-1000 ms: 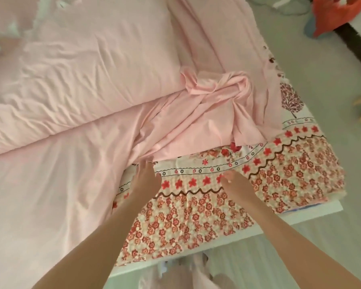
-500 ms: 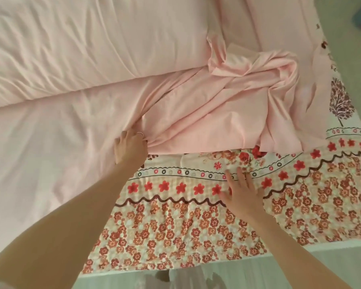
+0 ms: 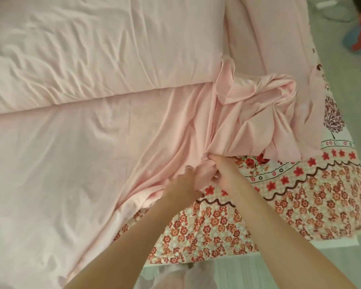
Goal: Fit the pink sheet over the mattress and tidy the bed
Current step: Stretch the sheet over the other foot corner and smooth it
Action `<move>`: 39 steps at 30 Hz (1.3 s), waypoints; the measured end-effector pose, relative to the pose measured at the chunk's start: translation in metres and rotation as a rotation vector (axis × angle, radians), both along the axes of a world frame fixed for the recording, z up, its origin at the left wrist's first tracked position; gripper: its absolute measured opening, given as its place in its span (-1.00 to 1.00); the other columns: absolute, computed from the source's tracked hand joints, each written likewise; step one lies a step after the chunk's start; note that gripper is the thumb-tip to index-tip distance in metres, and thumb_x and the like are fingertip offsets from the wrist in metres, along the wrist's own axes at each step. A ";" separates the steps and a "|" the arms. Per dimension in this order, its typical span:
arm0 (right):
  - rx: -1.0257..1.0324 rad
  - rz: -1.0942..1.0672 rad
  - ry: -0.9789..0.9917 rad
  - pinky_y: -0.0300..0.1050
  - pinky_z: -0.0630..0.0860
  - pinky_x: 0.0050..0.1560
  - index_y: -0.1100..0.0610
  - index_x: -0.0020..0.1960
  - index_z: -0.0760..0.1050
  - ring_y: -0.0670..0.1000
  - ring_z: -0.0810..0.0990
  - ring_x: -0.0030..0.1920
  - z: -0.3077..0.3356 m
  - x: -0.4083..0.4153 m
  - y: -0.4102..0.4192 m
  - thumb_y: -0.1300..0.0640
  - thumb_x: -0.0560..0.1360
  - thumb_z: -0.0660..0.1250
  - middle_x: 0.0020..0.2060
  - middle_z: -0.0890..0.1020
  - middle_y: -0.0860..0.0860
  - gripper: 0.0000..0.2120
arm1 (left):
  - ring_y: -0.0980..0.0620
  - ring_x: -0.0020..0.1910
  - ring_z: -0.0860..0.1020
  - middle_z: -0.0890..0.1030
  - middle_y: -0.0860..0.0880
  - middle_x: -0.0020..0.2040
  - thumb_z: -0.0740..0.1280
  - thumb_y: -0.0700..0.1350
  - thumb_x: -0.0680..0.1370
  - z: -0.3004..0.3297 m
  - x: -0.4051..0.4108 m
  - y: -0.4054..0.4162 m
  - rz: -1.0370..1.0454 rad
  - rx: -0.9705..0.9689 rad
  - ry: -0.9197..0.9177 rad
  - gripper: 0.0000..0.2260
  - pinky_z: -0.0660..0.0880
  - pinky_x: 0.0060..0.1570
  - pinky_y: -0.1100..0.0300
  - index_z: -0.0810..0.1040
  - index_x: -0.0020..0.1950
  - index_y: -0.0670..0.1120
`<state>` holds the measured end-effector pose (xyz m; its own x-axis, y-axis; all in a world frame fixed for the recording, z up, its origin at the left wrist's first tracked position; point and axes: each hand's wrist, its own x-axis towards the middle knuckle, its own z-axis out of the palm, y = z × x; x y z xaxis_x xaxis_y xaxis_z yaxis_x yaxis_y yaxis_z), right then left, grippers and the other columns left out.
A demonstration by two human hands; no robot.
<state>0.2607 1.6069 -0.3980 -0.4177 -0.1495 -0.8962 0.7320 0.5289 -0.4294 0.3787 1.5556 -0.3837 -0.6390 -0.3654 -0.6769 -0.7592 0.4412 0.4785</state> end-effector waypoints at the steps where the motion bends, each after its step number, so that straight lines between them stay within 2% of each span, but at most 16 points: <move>1: -0.010 -0.009 0.009 -0.05 0.54 -0.17 0.24 0.14 0.47 0.09 0.57 -0.03 0.000 -0.003 -0.001 0.11 0.41 0.40 -0.09 0.59 0.13 -0.65 | -0.12 -0.01 0.59 0.56 -0.11 0.06 0.31 -0.19 0.49 0.001 0.001 -0.001 -0.037 -0.075 -0.050 -0.67 0.59 -0.05 0.01 0.34 0.22 -0.15; 4: -0.108 -0.070 -0.020 -0.15 0.43 -0.32 0.18 -0.11 0.48 -0.01 0.48 -0.25 0.009 -0.009 0.005 0.24 0.48 0.31 -0.32 0.48 0.04 -0.99 | -0.12 0.02 0.56 0.56 -0.10 0.03 0.21 -0.28 0.51 0.006 0.007 0.004 -0.105 -0.253 -0.106 -0.80 0.56 0.02 -0.01 0.50 0.10 -0.17; 7: -0.182 -0.179 -0.053 -0.28 0.42 -0.46 0.20 -0.07 0.45 -0.07 0.42 -0.34 0.015 -0.022 0.021 0.30 0.52 0.24 -0.28 0.46 0.02 -0.95 | -0.11 0.17 0.43 0.45 -0.08 0.15 0.22 -0.16 0.53 0.008 0.012 0.012 -0.211 -0.361 -0.064 -0.80 0.41 0.15 0.01 0.52 0.11 -0.14; 9: -0.150 -0.165 -0.005 -0.30 0.46 -0.50 0.27 0.10 0.46 -0.06 0.42 -0.33 0.022 -0.030 0.035 0.33 0.56 0.13 -0.25 0.45 0.06 -0.81 | -0.10 0.10 0.49 0.51 -0.08 0.12 0.20 -0.11 0.55 0.006 0.019 0.015 -0.197 -0.304 -0.063 -0.80 0.39 0.04 0.08 0.46 0.12 -0.14; 11: -0.091 -0.116 0.064 -0.30 0.48 -0.45 0.38 0.36 0.31 0.01 0.43 -0.30 0.027 -0.036 0.045 0.32 0.58 0.05 -0.08 0.54 0.23 -0.63 | -0.11 -0.05 0.58 0.60 -0.09 0.00 0.16 -0.08 0.59 0.005 0.022 0.026 -0.170 -0.228 -0.060 -0.79 0.38 -0.13 0.13 0.38 0.17 -0.15; 13: -0.055 -0.082 0.151 -0.23 0.51 -0.22 0.38 0.41 0.23 0.12 0.52 -0.06 0.034 -0.038 0.047 0.21 0.62 0.02 0.26 0.46 0.30 -0.59 | -0.12 -0.12 0.59 0.62 -0.12 -0.03 0.14 -0.10 0.62 0.006 0.019 0.043 -0.126 -0.182 -0.054 -0.76 0.41 -0.21 0.12 0.32 0.24 -0.15; 15: -0.025 -0.040 0.235 -0.09 0.42 0.06 0.29 0.42 0.24 0.14 0.47 0.22 0.040 -0.042 0.048 -0.06 0.62 0.04 0.26 0.46 0.16 -0.48 | -0.16 -0.09 0.60 0.61 -0.14 0.00 0.15 -0.11 0.62 0.011 0.010 0.063 -0.080 -0.160 -0.037 -0.72 0.43 -0.23 0.10 0.27 0.31 -0.15; 18: -0.063 0.142 0.307 -0.13 0.38 0.07 0.26 0.46 0.17 0.09 0.49 0.17 0.051 -0.048 0.054 -0.23 0.52 0.17 0.17 0.49 0.10 -0.28 | -0.16 -0.04 0.60 0.62 -0.13 0.03 0.21 0.06 0.59 0.015 -0.001 0.084 0.006 -0.157 -0.044 -0.60 0.51 -0.13 0.05 0.24 0.32 -0.12; 21: -0.025 0.285 0.310 -0.14 0.31 0.08 0.30 0.44 0.16 0.12 0.42 0.25 0.048 -0.057 0.074 0.00 0.52 0.30 0.32 0.40 0.14 -0.37 | -0.14 -0.05 0.60 0.62 -0.13 0.03 0.22 -0.06 0.59 0.013 -0.007 0.110 0.047 -0.182 -0.081 -0.62 0.54 -0.11 0.05 0.23 0.37 -0.10; 24: -0.025 0.371 0.325 -0.09 0.35 0.11 0.33 0.40 0.19 0.16 0.42 0.25 0.046 -0.065 0.093 0.19 0.55 0.22 0.31 0.39 0.21 -0.52 | -0.15 -0.02 0.59 0.61 -0.14 0.02 0.13 -0.28 0.57 0.013 -0.013 0.145 0.049 -0.260 -0.140 -0.63 0.44 -0.17 0.11 0.24 0.38 -0.10; 27: -0.058 0.424 0.338 -0.12 0.32 0.08 0.32 0.39 0.20 0.14 0.41 0.20 0.043 -0.070 0.104 0.23 0.56 0.16 0.31 0.39 0.20 -0.57 | -0.16 0.02 0.58 0.61 -0.13 0.04 0.13 -0.26 0.58 0.014 -0.015 0.160 0.068 -0.358 -0.172 -0.67 0.37 -0.18 0.13 0.28 0.34 -0.10; 30: -0.063 0.485 0.363 -0.14 0.30 0.05 0.29 0.41 0.22 0.15 0.41 0.27 0.036 -0.068 0.113 0.26 0.55 0.08 0.33 0.40 0.17 -0.57 | -0.14 -0.02 0.58 0.61 -0.12 0.01 0.13 -0.23 0.58 0.013 -0.009 0.168 0.071 -0.411 -0.171 -0.75 0.35 -0.22 0.14 0.34 0.25 -0.11; 33: -0.080 0.552 0.416 -0.12 0.34 0.05 0.28 0.41 0.23 0.09 0.44 0.15 0.032 -0.058 0.133 0.26 0.53 0.08 0.28 0.44 0.16 -0.55 | -0.13 -0.09 0.56 0.62 -0.10 0.01 0.12 -0.26 0.56 0.016 0.001 0.184 0.086 -0.397 -0.173 -0.79 0.34 -0.22 0.13 0.37 0.18 -0.11; 35: -0.096 0.596 0.457 -0.14 0.41 0.01 0.25 0.43 0.20 0.04 0.47 0.06 0.028 -0.050 0.149 0.26 0.53 0.09 0.24 0.45 0.12 -0.53 | -0.16 -0.01 0.57 0.61 -0.09 0.04 0.14 -0.26 0.56 0.015 0.008 0.194 0.069 -0.392 -0.189 -0.80 0.36 -0.18 0.11 0.38 0.16 -0.10; 37: -0.075 0.664 0.443 -0.25 0.48 -0.24 0.25 0.44 0.18 -0.03 0.54 -0.13 0.022 -0.041 0.170 0.28 0.54 0.09 0.24 0.45 0.10 -0.53 | -0.17 0.05 0.57 0.61 -0.07 0.07 0.16 -0.24 0.56 0.011 0.017 0.204 0.036 -0.390 -0.215 -0.78 0.39 -0.14 0.09 0.38 0.19 -0.09; 39: -0.023 0.704 0.391 -0.30 0.38 -0.44 0.26 0.44 0.19 -0.09 0.48 -0.30 0.011 -0.032 0.198 0.27 0.54 0.09 0.13 0.51 0.09 -0.54 | -0.15 0.10 0.56 0.59 -0.06 0.12 0.17 -0.23 0.56 0.005 0.028 0.215 -0.012 -0.378 -0.241 -0.74 0.44 -0.06 0.07 0.38 0.24 -0.08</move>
<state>0.2291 1.8046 -0.3872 -0.5013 -0.5107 -0.6985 0.0249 0.7984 -0.6017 0.4063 1.7707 -0.3784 -0.4849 -0.6094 -0.6273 -0.8231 0.5604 0.0918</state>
